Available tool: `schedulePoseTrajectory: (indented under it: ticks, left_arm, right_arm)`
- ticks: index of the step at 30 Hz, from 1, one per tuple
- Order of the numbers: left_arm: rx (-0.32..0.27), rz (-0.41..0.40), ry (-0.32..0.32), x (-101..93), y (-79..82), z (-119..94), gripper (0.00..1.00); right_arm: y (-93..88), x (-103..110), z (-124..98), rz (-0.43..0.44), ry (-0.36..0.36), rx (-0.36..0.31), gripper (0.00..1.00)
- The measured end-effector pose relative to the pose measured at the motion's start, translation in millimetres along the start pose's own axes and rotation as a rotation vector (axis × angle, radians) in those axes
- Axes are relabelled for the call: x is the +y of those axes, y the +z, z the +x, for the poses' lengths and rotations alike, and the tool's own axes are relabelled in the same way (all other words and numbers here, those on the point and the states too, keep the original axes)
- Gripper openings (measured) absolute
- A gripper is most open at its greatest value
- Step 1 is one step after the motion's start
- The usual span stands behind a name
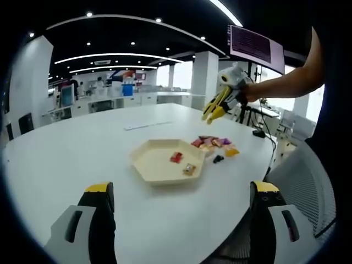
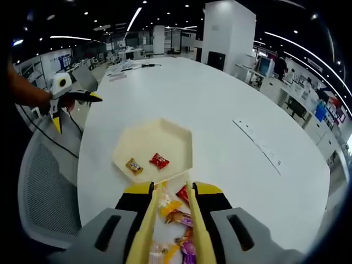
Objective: Place the target food into the container with the food tongs after gripping and lifting it, then release it inside without dropping or visibly crushing the food.
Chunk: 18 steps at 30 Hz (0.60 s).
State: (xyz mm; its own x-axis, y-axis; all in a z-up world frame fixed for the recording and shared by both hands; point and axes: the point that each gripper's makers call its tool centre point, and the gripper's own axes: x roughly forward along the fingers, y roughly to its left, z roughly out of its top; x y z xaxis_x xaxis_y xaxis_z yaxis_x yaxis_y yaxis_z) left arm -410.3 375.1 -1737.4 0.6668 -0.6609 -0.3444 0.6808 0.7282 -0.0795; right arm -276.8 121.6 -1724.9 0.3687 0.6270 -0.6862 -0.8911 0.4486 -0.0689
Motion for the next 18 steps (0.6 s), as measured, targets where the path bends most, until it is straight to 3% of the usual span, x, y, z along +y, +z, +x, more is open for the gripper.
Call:
schedulePoseTrajectory:
  ticks: [18]
  left_arm:
    - [0.009, 0.001, -0.001, 0.6, -2.0, 0.5, 0.99]
  right_arm:
    - [-49.9, -25.1, -28.6, 0.045, -0.074, 0.06, 0.27]
